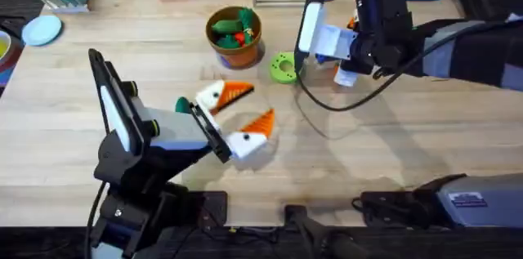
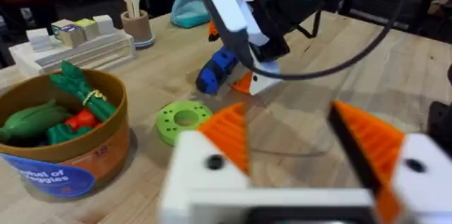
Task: Pick up the gripper from the table and insert it into the empty holder that is missing its gripper. Then pick up a screw, insert it into the mounting hole, and use the screwdriver to tighten it. Finally, clean up the table by picking up the vegetable and placing it into the bucket.
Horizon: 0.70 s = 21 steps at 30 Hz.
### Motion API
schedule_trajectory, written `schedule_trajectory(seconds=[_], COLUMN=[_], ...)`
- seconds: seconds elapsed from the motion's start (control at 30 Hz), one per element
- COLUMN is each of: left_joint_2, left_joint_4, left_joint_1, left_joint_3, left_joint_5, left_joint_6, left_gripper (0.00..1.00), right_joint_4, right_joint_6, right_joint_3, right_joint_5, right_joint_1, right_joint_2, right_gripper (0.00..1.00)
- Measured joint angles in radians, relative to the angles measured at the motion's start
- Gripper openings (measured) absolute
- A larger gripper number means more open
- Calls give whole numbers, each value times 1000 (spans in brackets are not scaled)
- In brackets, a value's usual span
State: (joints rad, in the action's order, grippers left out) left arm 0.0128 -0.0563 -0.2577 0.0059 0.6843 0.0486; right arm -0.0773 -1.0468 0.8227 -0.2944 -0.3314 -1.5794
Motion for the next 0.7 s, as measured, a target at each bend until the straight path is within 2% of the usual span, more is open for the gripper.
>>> schedule_trajectory(seconds=[0.07, 0.1, 0.3, 0.43, 0.53, 0.7], left_joint_2=[0, 0, 0, 0, -1, 1], left_joint_4=[0, 0, 8, 123, 113, -122], left_joint_1=[0, 0, 0, 0, 0, 0], left_joint_3=[0, 0, 0, 0, 16, 163], left_joint_5=[0, 0, -6, -52, -151, -369], left_joint_6=[3, 1, 0, 30, 95, 198], left_gripper=[946, 979, 993, 993, 993, 993], right_joint_4=[-15, -17, -17, -15, -14, -12], right_joint_6=[114, 168, 487, 604, 648, 677], right_joint_3=[0, 0, 14, 24, 26, 26], right_joint_5=[0, 0, 3, 17, 48, 83], right_joint_1=[-3, -5, -5, -5, -6, -29], right_joint_2=[22, 37, 162, 229, 251, 250], right_gripper=[991, 991, 991, 991, 991, 991])
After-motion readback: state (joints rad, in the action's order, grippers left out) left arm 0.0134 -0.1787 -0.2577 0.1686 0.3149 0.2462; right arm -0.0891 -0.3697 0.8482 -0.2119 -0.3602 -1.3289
